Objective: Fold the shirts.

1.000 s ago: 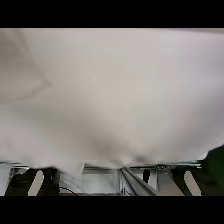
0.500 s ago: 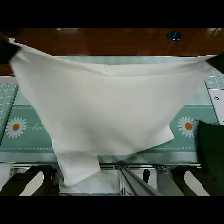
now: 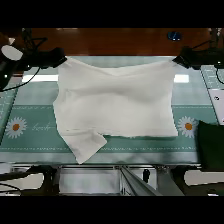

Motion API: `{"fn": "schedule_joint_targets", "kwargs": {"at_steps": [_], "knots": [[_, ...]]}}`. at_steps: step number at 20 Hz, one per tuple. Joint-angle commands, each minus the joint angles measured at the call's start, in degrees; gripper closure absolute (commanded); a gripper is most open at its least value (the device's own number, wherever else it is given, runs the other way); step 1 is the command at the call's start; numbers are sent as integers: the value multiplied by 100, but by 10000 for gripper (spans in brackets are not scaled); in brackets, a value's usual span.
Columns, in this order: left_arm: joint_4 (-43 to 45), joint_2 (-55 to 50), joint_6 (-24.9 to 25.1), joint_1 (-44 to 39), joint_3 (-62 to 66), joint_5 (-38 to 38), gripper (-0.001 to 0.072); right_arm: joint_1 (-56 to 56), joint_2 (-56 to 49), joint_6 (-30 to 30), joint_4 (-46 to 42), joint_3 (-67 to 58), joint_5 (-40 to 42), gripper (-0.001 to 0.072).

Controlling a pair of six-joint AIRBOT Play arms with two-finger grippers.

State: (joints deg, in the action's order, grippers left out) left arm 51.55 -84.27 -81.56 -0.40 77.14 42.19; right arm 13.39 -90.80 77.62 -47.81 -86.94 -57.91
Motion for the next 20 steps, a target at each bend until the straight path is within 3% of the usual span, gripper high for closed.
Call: {"fn": "schedule_joint_targets", "kwargs": {"at_steps": [1,2,3,5,7,8,10,14,17,20], "knots": [[-400,-348,-81,35,83,236,567,66,-501,247,232,-310,-22,314],[-400,-348,-81,144,179,640,267,170,-461,214,227,-310,-219,297],[-365,-348,-52,334,334,1237,201,350,-391,157,225,-310,-520,297],[-199,-323,223,846,658,2680,201,852,-205,160,-11,-308,-1403,297],[-179,-131,612,1344,573,3838,201,1263,13,181,-1110,-177,-2562,298],[-179,81,654,1558,275,3998,201,1405,240,219,-1799,188,-2793,298],[-184,726,675,1827,-791,3694,201,1746,988,483,-2175,1572,-2153,298],[-186,2026,1211,2457,-3333,3176,201,2013,2636,203,-2140,4306,-1150,298],[-184,2264,1207,3182,-4247,3272,202,1996,3521,103,-1508,5176,-896,298],[-188,2240,1126,3512,-4745,3069,204,1996,3832,74,-1392,5278,-922,299]]}}
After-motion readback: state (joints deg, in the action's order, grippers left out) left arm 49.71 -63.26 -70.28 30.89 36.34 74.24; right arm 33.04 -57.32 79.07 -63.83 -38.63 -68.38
